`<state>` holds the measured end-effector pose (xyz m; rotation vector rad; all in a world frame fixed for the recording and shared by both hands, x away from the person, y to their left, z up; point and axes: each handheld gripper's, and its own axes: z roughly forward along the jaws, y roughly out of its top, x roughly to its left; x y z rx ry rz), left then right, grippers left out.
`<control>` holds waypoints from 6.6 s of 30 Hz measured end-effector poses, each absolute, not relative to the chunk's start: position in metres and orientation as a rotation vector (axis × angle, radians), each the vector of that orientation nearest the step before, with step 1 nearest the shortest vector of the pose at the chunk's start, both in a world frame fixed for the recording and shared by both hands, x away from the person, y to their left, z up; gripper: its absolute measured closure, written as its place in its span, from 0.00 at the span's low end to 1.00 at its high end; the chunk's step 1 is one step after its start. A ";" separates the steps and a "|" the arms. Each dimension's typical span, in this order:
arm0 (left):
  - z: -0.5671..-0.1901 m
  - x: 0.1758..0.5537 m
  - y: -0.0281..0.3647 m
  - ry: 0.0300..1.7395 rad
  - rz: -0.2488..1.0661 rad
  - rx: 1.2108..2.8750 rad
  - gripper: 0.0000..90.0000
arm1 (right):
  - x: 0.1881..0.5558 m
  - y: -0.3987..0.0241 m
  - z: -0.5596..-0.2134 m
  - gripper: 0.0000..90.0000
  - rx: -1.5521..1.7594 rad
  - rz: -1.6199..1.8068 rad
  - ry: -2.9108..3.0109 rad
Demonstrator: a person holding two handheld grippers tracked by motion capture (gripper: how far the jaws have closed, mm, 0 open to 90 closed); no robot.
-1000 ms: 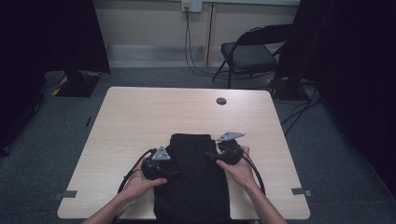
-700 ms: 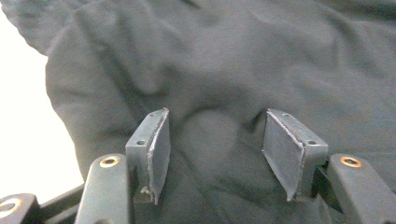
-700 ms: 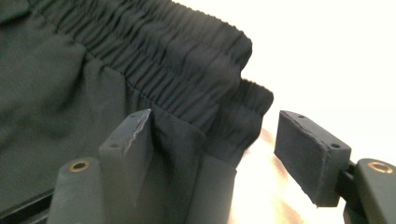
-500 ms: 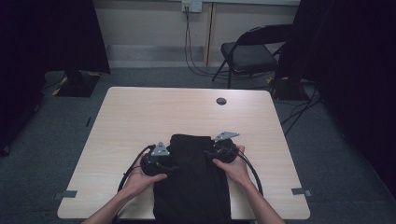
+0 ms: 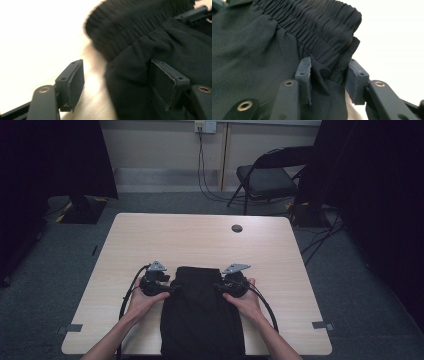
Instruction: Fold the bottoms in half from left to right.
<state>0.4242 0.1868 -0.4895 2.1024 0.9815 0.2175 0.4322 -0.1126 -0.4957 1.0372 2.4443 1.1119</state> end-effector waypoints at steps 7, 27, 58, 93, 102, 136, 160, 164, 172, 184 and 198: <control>-0.492 0.420 0.179 0.945 0.245 2.154 0.43 | 0.431 -0.110 -0.495 0.75 1.039 1.124 2.449; -0.434 0.456 0.181 0.958 0.340 1.996 0.88 | 0.456 -0.116 -0.434 0.87 1.103 1.345 2.302; -0.305 0.421 0.181 0.729 0.434 1.786 0.88 | 0.443 -0.136 -0.290 0.87 0.893 1.556 2.156; -0.492 0.434 0.150 0.998 0.295 2.102 0.85 | 0.417 -0.134 -0.484 0.87 1.157 1.089 2.507; -0.496 0.499 0.159 1.097 0.374 2.017 0.85 | 0.495 -0.106 -0.484 0.87 1.266 1.027 2.383; -0.483 0.332 0.137 0.690 0.012 2.207 0.47 | 0.319 -0.151 -0.475 0.58 1.113 1.117 2.594; -0.437 0.351 0.149 0.656 0.118 1.976 0.99 | 0.302 -0.123 -0.464 0.99 0.936 1.275 2.698; -0.414 0.367 0.153 0.675 0.129 1.878 0.99 | 0.298 -0.100 -0.475 1.00 0.887 1.252 2.790; -0.399 0.384 0.136 0.691 0.091 1.809 0.99 | 0.285 -0.078 -0.475 0.59 0.781 1.285 2.822; -0.411 0.391 0.115 0.712 0.056 1.822 0.99 | 0.289 -0.072 -0.472 0.88 0.792 1.404 2.737; -0.437 0.395 0.138 0.836 0.099 1.876 0.62 | 0.317 -0.170 -0.415 1.00 1.020 1.350 2.376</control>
